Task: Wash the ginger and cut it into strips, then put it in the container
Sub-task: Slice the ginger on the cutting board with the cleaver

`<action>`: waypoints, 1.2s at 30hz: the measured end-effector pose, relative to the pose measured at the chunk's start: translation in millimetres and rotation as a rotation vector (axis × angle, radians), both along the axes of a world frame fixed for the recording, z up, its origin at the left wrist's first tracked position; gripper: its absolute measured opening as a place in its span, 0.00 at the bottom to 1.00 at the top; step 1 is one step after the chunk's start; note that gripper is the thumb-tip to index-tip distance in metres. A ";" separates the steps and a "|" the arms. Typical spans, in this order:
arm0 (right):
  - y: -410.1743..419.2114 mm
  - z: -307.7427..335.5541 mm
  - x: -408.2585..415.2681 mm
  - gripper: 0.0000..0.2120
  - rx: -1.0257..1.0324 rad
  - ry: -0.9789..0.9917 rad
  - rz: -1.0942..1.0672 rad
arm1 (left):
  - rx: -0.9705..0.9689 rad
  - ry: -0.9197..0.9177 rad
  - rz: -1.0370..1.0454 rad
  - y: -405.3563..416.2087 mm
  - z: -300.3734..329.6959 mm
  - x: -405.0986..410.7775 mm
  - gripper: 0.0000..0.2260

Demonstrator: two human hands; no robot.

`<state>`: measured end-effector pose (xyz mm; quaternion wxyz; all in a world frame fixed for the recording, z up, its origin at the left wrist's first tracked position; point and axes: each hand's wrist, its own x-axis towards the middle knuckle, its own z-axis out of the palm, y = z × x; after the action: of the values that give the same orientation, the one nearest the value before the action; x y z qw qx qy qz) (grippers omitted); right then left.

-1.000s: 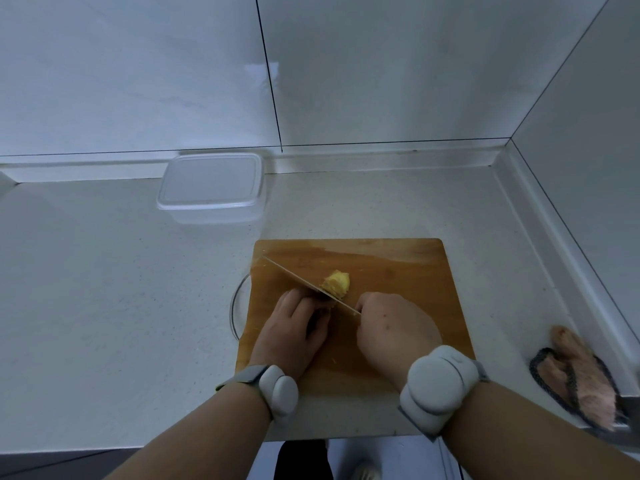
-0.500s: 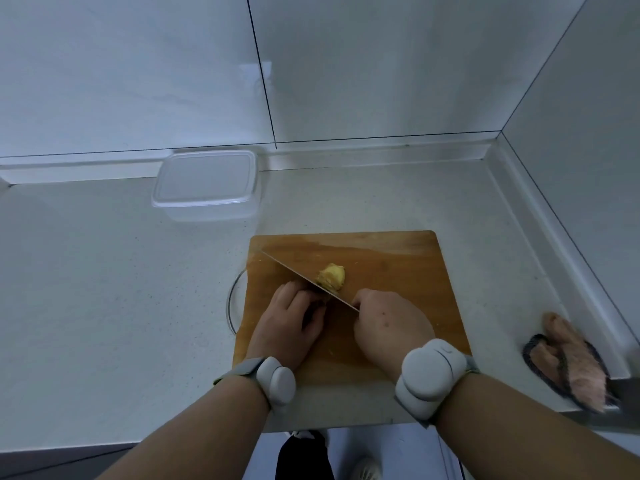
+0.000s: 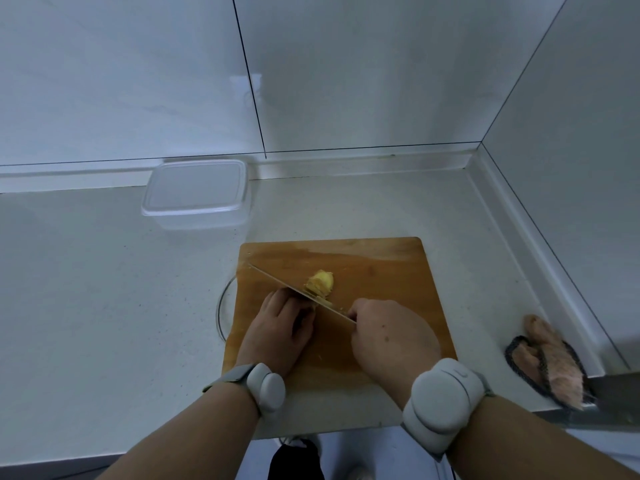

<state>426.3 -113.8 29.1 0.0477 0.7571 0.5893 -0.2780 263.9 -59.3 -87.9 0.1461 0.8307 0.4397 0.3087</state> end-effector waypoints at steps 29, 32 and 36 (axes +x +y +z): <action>26.6 -6.2 -9.9 0.12 -0.084 0.012 -0.006 | 0.006 -0.020 -0.012 1.5 -0.2 -0.9 0.10; 32.8 -12.4 -14.6 0.13 -0.070 0.007 0.013 | 0.018 -0.024 -0.011 1.2 -0.5 -0.7 0.09; 40.1 -16.6 -18.7 0.14 -0.052 0.015 0.029 | 0.018 -0.023 -0.011 1.4 -0.4 -0.7 0.09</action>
<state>407.6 -73.7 12.5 0.0670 0.7447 0.5932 -0.2983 263.3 -57.8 -88.3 0.1454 0.8308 0.4306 0.3214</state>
